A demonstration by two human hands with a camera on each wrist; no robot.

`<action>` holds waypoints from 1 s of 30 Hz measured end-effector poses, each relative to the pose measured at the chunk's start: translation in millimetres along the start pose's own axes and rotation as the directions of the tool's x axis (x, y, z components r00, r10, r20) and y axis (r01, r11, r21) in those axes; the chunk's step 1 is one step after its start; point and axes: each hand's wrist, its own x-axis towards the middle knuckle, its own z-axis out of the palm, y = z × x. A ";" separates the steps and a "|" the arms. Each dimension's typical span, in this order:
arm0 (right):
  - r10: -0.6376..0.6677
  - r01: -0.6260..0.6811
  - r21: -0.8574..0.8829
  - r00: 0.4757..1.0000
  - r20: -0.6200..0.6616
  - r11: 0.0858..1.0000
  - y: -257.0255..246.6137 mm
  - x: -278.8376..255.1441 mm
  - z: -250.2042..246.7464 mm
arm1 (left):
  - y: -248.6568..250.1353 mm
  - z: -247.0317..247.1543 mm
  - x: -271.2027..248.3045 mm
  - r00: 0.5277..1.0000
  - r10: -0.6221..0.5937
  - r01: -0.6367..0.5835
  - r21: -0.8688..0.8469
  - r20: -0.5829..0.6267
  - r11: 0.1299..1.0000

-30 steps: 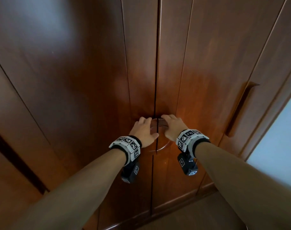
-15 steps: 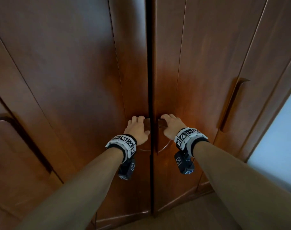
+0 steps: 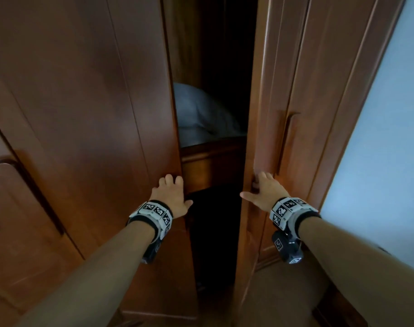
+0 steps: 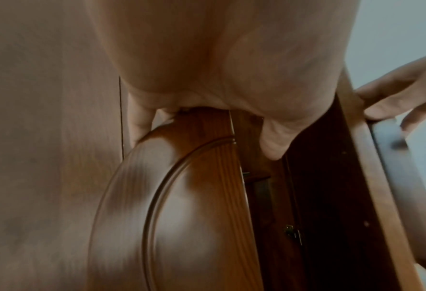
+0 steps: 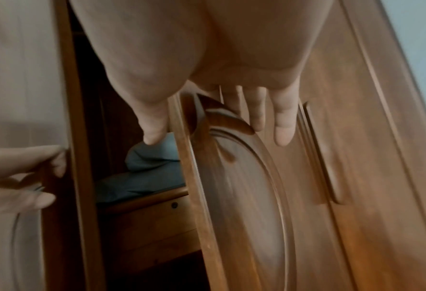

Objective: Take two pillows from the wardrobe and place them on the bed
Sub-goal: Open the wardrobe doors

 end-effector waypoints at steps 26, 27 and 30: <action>-0.078 -0.125 0.659 0.959 0.271 0.742 -205.8 -77.5 54.1 | -98.2 -16.7 -123.2 0.982 0.084 -0.163 -0.528 -0.171 0.833; -0.112 -0.125 0.670 0.948 0.299 0.732 -211.7 -78.6 55.5 | -104.5 -16.0 -132.0 0.982 0.074 -0.158 -0.542 -0.173 0.825; -0.220 -0.104 0.618 0.878 0.425 0.779 -226.2 -81.3 64.0 | -121.9 -15.8 -159.1 0.981 0.067 -0.160 -0.553 -0.184 0.818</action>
